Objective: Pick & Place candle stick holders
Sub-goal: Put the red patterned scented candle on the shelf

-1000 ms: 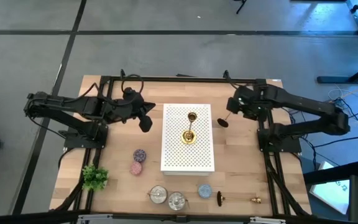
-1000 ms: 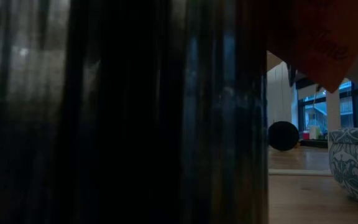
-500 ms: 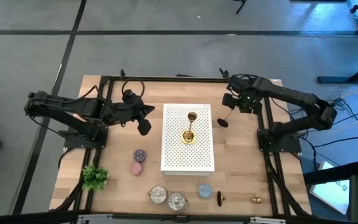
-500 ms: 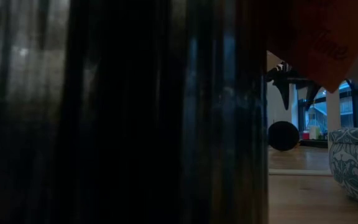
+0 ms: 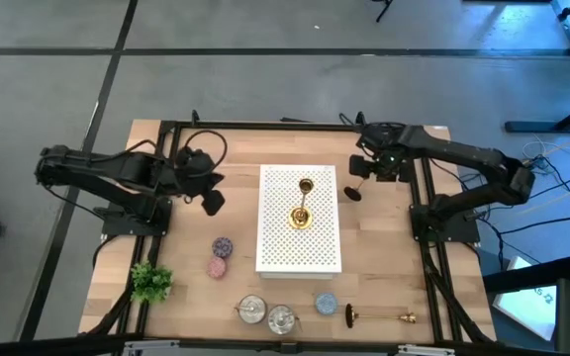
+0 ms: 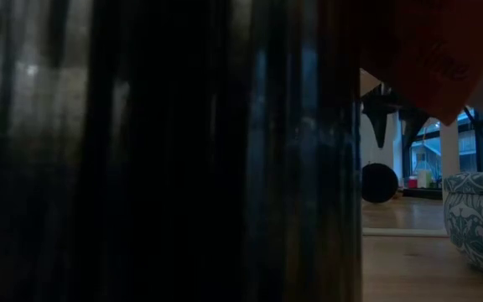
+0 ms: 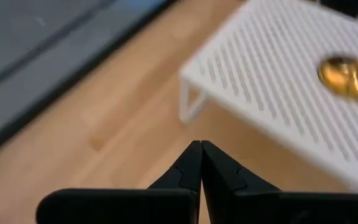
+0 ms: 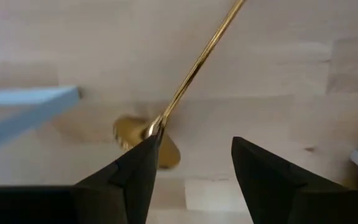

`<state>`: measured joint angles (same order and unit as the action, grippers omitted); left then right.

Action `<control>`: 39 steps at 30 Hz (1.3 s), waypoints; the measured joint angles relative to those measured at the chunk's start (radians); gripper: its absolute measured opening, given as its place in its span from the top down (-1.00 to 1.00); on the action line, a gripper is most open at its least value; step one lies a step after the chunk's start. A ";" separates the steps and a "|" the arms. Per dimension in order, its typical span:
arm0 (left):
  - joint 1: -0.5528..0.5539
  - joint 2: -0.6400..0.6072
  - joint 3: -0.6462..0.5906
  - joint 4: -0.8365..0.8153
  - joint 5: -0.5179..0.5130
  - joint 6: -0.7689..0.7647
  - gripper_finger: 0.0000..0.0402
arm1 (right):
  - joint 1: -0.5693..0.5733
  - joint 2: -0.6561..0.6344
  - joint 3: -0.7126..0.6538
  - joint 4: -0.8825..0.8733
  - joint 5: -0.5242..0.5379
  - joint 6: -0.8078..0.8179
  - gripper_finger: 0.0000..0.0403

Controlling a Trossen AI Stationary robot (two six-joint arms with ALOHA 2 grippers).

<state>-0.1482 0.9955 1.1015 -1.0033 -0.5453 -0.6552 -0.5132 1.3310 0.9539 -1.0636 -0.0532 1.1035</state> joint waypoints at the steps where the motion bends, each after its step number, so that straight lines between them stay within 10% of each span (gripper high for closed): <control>1: 0.000 -0.012 0.000 -0.027 0.033 -0.011 0.99 | 0.015 -0.008 0.000 0.000 0.000 -0.012 -0.04; 12: -0.025 -0.043 0.000 -0.168 0.410 -0.005 0.92 | 0.211 -0.112 0.000 -0.048 -0.011 -0.037 -0.04; 27: -0.203 0.057 0.000 -0.169 0.286 -0.034 0.60 | 0.496 -0.208 0.000 -0.046 -0.002 0.098 -0.04; 39: -0.243 0.122 -0.246 0.101 0.550 -0.223 0.14 | 0.611 -0.208 0.000 -0.007 0.028 0.151 -0.04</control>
<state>-0.3912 1.1173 0.8555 -0.9020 0.0044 -0.8782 0.0976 1.1233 0.9539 -1.0709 -0.0253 1.2546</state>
